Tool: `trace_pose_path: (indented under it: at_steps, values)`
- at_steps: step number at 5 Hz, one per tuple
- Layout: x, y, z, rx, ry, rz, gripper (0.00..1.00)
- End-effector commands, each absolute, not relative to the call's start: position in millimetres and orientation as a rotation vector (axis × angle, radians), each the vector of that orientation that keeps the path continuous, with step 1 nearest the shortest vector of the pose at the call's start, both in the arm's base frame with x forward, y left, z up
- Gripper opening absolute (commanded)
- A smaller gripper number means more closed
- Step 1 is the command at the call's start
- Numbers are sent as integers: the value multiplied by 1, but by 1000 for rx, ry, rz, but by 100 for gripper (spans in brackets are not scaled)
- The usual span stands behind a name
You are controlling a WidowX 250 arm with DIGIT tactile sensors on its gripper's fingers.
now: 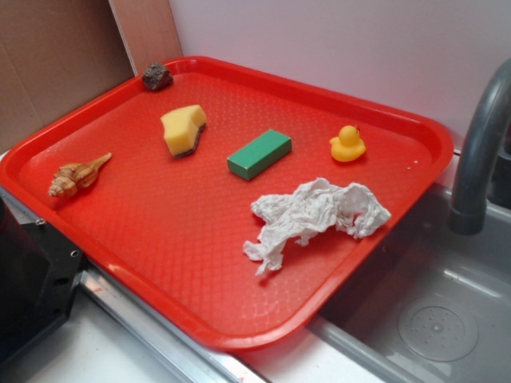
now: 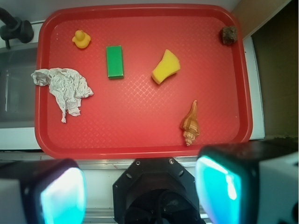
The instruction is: Grab the green sponge.
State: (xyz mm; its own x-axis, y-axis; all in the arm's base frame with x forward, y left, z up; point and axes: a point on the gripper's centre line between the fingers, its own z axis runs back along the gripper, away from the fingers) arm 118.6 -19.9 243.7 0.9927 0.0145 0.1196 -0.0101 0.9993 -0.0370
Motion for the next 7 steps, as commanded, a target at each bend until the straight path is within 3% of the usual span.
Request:
trace_pose_path:
  at_steps: [1,2,3,4,6,7]
  values:
    - [119,-20,244,-36,-120,12,100]
    - [168,22,197,-39,-62,264,100]
    - [196,32,188,0,-119,398,100]
    - [220,42,169,-80,-275,644,100]
    - [224,43,129,-57,-235,1117,100]
    - [238,45,106,-58,-171,981,100]
